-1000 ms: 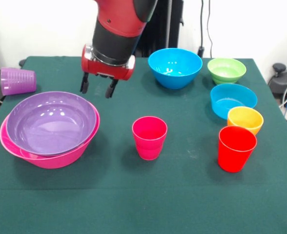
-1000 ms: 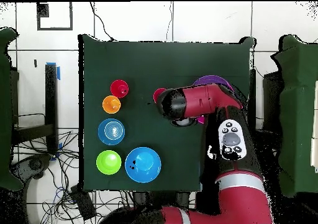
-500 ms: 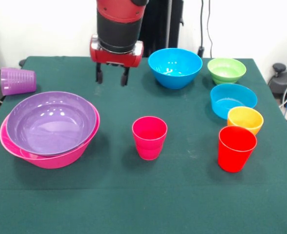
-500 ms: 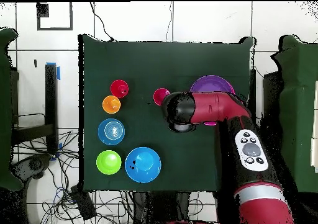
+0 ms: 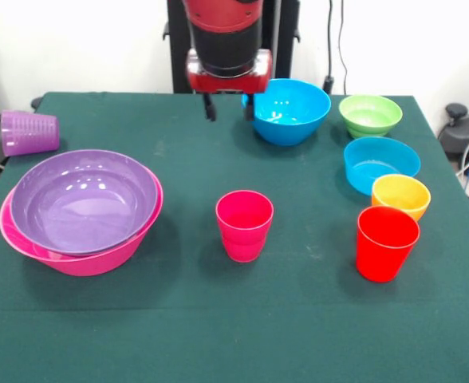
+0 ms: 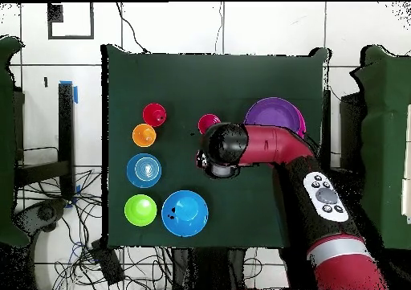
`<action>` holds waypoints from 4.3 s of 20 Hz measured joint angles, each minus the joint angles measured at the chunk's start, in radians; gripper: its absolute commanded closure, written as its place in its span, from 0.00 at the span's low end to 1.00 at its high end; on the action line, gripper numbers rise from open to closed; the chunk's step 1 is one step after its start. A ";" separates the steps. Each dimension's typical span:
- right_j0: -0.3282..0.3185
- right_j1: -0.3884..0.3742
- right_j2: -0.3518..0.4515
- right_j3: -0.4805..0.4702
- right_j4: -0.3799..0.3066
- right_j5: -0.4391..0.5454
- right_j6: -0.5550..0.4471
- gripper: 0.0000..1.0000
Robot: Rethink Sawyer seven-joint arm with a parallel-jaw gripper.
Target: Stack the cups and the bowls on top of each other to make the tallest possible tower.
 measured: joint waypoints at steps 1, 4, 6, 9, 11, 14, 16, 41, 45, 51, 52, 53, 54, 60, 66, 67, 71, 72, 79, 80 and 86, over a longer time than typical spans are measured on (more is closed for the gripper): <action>0.000 0.000 0.010 0.017 0.012 0.000 0.000 0.00; 0.000 0.000 0.019 0.032 0.022 0.000 0.000 0.00; 0.000 0.000 0.028 0.046 0.032 0.000 0.000 0.00; 0.000 0.000 0.038 0.058 0.041 0.000 0.000 0.00; 0.002 0.000 0.039 0.067 0.042 0.000 0.000 0.00; 0.010 0.000 0.033 0.074 0.042 0.000 0.000 0.00; 0.022 0.000 0.019 0.074 0.040 0.000 0.000 0.00; 0.197 0.084 -0.213 0.161 0.040 0.002 0.012 0.00; 0.215 0.126 -0.218 0.169 0.045 -0.038 0.020 0.00; 0.237 0.194 -0.221 0.175 0.046 -0.131 0.028 0.00; 0.243 0.216 -0.222 0.175 0.046 -0.162 0.028 0.00; 0.246 0.225 -0.224 0.175 0.046 -0.173 0.028 0.00; 0.250 0.233 -0.226 0.175 0.046 -0.183 0.028 0.00; 0.284 0.277 -0.264 0.175 0.046 -0.209 0.028 0.00; 0.308 0.287 -0.298 0.175 0.040 -0.209 0.028 0.00; 0.308 0.287 -0.302 0.175 0.040 -0.209 0.028 0.00; 0.308 0.287 -0.320 0.175 0.040 -0.209 0.028 0.00; 0.308 0.286 -0.322 0.175 0.040 -0.209 0.028 0.00; 0.308 0.269 -0.329 0.175 0.040 -0.208 0.028 0.00; 0.308 0.265 -0.330 0.175 0.040 -0.208 0.028 0.00; 0.314 0.220 -0.340 0.175 0.040 -0.209 0.028 0.00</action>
